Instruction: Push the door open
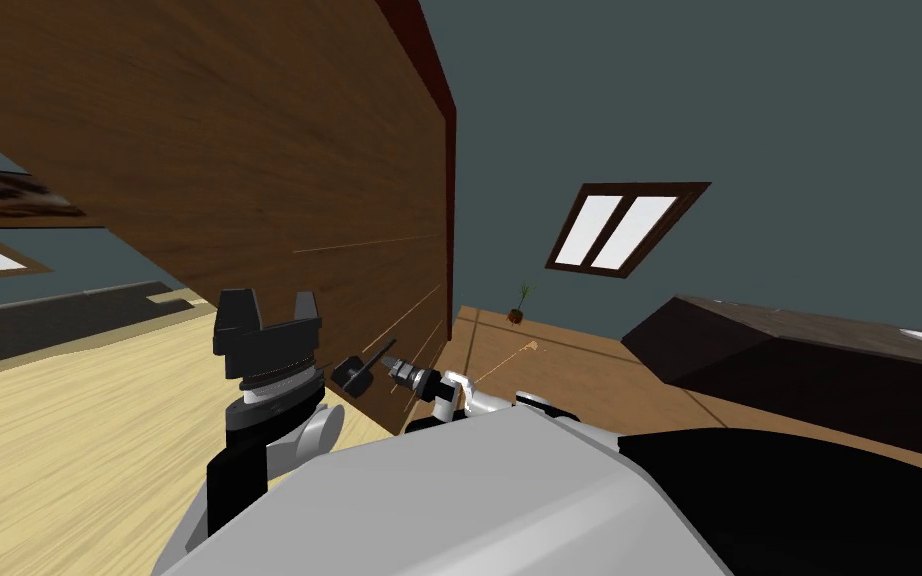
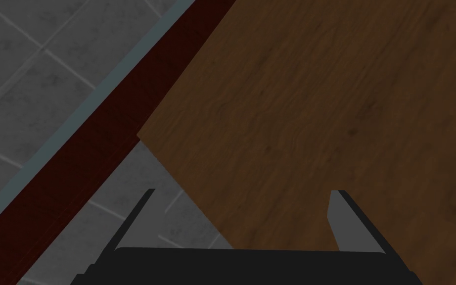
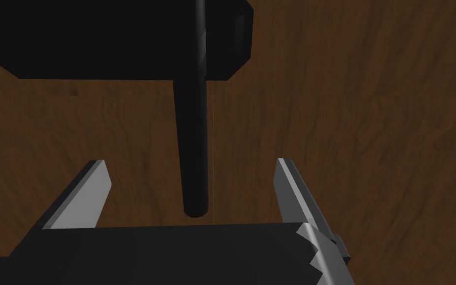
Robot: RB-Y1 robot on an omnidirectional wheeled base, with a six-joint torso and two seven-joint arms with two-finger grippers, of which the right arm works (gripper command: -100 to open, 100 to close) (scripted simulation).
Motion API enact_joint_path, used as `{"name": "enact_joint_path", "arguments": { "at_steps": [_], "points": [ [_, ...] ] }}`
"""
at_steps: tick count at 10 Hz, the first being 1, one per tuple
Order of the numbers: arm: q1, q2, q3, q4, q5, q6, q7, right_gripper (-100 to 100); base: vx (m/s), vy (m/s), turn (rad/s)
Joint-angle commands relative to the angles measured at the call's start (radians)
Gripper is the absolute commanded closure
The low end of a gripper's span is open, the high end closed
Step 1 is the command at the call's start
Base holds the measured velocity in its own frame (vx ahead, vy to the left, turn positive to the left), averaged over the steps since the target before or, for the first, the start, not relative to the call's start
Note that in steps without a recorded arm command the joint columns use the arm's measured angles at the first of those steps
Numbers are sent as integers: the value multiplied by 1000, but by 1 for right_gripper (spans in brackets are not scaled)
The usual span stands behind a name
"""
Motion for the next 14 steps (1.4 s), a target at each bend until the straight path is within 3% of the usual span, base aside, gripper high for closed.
{"name": "enact_joint_path", "arguments": {
  "at_steps": [1,4,5,6,11,12,14],
  "points": [
    [3,9,-7,9,1,0,5,-100,99,167,45],
    [5,27,-17,23,2,-2,10,-100,89,168,31],
    [5,23,-15,19,2,-1,9,-100,41,69,-8],
    [5,23,-15,19,2,-1,9,100,-7,-12,2],
    [5,23,-15,19,2,-1,9,100,-8,-14,1],
    [7,14,-45,27,3,6,21,-100,-160,-37,-153],
    [8,17,-65,32,3,11,29,-100,-225,-77,-84]
  ]
}}
